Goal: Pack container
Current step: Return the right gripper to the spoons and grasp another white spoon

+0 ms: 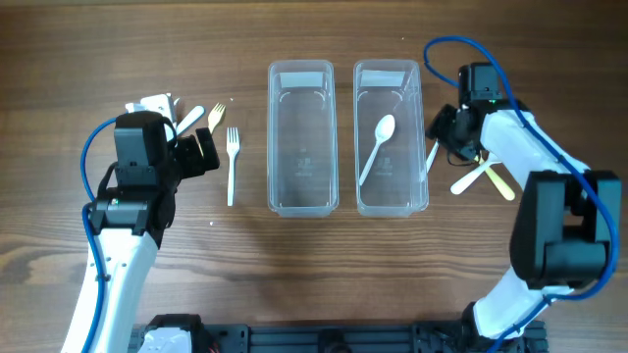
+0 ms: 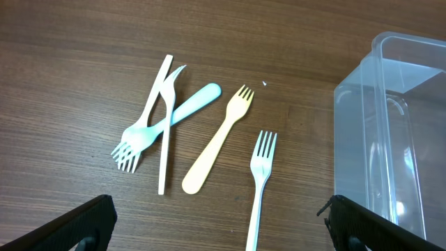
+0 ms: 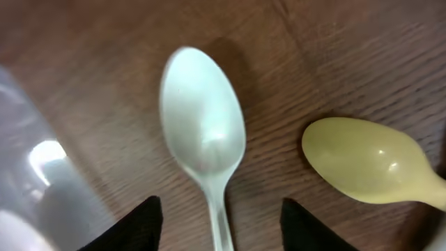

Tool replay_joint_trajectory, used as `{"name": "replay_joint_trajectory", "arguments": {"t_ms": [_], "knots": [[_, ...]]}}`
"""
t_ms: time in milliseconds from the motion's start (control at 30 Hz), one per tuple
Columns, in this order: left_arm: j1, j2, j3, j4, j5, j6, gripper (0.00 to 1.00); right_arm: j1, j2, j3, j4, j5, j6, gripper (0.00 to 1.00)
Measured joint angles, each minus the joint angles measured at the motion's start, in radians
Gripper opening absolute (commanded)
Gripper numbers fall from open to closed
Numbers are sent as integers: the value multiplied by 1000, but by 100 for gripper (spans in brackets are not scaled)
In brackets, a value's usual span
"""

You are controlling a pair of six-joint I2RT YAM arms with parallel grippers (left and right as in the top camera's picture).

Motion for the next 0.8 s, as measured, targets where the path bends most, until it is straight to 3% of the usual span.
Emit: {"name": "replay_joint_trajectory", "arguments": {"t_ms": [267, 533, 800], "knots": [[0, 0, 0, 0, 0, 0, 100, -2, 36, 0, 6, 6, 17, 24], [0, 0, 0, 0, 0, 0, 100, -2, 37, 0, -32, 52, 18, 22], [0, 0, 0, 0, 0, 0, 100, -2, 37, 1, -64, 107, 17, 9]]}}
